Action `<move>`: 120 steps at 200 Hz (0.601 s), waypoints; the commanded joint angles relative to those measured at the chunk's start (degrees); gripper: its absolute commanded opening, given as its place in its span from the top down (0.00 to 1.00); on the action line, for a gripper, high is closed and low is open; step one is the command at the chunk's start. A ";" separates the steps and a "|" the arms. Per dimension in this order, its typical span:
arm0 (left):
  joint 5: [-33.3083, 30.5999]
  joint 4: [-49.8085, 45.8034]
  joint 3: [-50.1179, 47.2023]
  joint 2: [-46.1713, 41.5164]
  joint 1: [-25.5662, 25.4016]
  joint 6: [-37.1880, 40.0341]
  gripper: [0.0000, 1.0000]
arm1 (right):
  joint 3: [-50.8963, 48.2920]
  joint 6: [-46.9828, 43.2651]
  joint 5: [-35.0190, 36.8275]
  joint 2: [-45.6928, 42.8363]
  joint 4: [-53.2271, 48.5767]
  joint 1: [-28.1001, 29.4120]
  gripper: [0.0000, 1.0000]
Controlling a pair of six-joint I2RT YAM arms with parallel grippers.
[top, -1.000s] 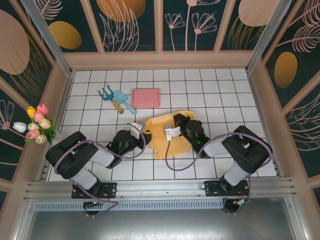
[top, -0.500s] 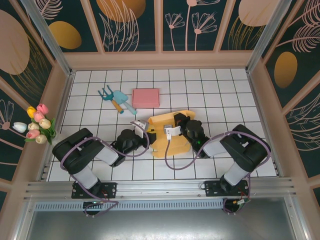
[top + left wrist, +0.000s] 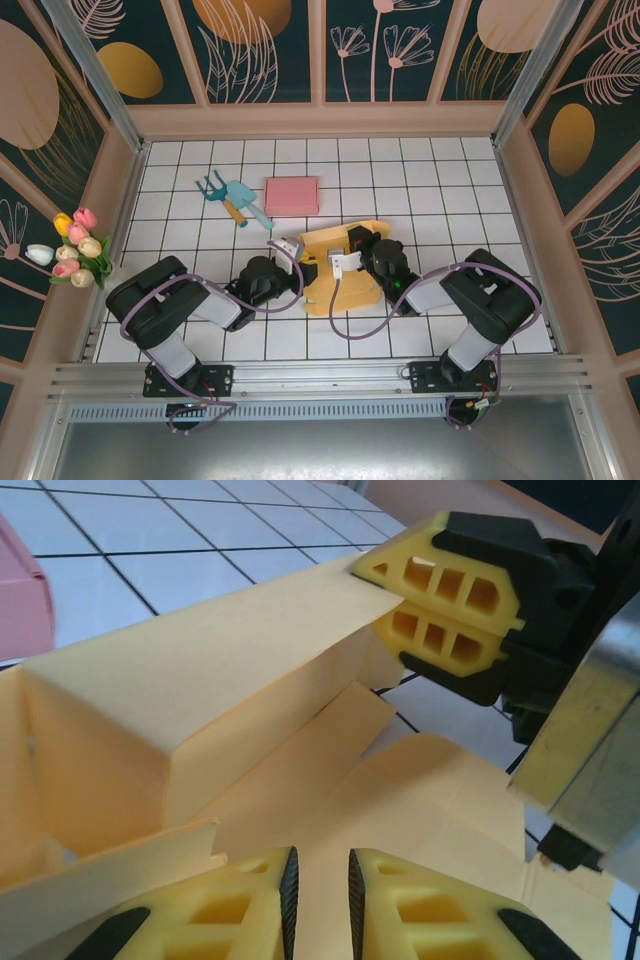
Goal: Fold the paper box
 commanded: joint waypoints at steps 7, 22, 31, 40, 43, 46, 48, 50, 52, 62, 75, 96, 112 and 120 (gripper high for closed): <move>-5.87 -5.25 -3.49 -7.06 -0.34 2.20 0.75 | -0.75 2.06 -2.08 1.90 -7.21 -0.21 1.00; -7.58 -8.83 -4.53 -10.97 -0.29 1.63 0.74 | -0.75 2.10 -1.92 2.02 -7.35 -0.27 1.00; -8.69 -9.46 -5.78 -13.40 -0.29 0.83 0.74 | -0.70 2.01 -1.82 2.00 -7.48 -0.32 1.00; -10.09 -9.64 -7.16 -15.96 -0.32 0.09 0.73 | -0.67 2.00 -1.86 1.99 -7.59 -0.28 1.00; -10.64 -9.79 -7.65 -16.77 -0.27 0.03 0.73 | -0.66 2.01 -1.86 2.00 -7.70 -0.28 1.00; -11.28 -10.07 -7.91 -17.50 -0.30 0.07 0.72 | -0.66 2.01 -1.86 1.99 -7.73 -0.28 1.00; -11.82 -10.30 -8.20 -18.06 -0.28 0.22 0.72 | -0.66 1.96 -1.86 1.95 -7.81 -0.28 1.00; -12.29 -10.75 -8.33 -18.53 -0.30 0.33 0.71 | -0.66 1.97 -1.86 1.94 -7.87 -0.28 1.00; -12.86 -11.15 -8.46 -19.14 -0.22 0.51 0.71 | -0.62 2.00 -1.86 1.92 -7.91 -0.26 1.00; -15.34 -13.48 -8.90 -21.13 0.59 1.07 0.70 | -0.64 2.09 -1.86 1.91 -8.30 -0.28 1.00; -15.72 -14.42 -9.61 -22.44 3.57 0.30 0.71 | -0.58 2.10 -1.62 1.97 -8.45 -0.28 1.00; -15.34 -10.30 -11.74 -21.78 5.67 -0.39 0.70 | -0.56 2.11 -1.72 2.16 -8.52 -0.28 1.00; -14.01 -7.72 -10.91 -18.22 6.23 0.92 0.69 | -0.41 2.11 -1.77 2.24 -8.71 -0.28 1.00; -13.55 -7.95 -9.32 -15.47 6.63 1.66 0.69 | -0.40 2.10 -1.77 2.25 -8.76 -0.28 1.00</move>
